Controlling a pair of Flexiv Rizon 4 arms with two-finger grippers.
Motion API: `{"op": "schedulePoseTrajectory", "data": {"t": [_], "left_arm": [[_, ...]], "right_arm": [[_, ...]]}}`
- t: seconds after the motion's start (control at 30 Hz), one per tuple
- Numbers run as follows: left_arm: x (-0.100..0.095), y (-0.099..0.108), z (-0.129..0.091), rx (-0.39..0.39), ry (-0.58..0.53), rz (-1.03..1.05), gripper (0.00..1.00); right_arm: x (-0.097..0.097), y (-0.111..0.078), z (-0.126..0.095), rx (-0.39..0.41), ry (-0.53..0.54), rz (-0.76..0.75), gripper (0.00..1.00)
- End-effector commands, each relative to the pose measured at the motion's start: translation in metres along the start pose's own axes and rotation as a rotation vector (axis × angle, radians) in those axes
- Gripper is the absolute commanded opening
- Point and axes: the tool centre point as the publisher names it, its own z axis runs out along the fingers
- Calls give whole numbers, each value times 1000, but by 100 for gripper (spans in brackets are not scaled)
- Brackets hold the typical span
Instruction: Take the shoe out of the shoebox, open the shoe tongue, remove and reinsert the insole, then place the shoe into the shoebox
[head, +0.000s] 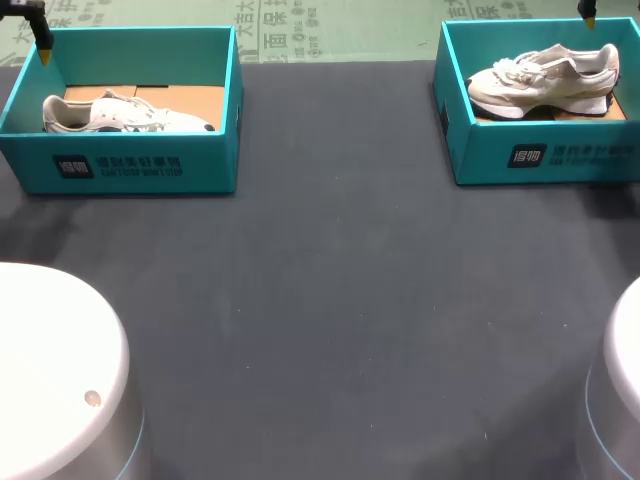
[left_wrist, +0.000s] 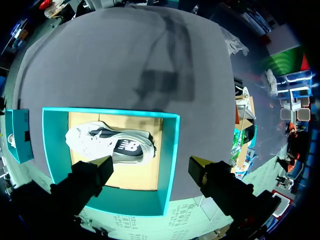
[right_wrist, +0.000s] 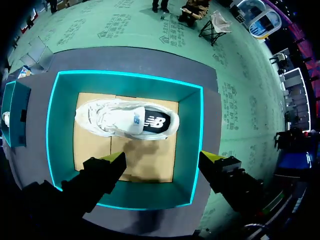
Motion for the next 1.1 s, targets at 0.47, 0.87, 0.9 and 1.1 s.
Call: {"op": "schedulePoseTrajectory", "data": {"t": [0.47, 0.87, 0.9, 1.1], "left_arm": [[0, -1, 0, -3, 2, 0, 100], [0, -1, 0, -3, 2, 0, 100], [0, -1, 0, -3, 2, 0, 100], [0, -1, 0, -3, 2, 0, 100]], "right_arm": [[-13, 22, 57, 45, -12, 58, 100], [-14, 26, 84, 60, 6, 103, 90], [-14, 27, 87, 61, 6, 104, 91], [-14, 28, 100, 75, 11, 111, 83]]}}
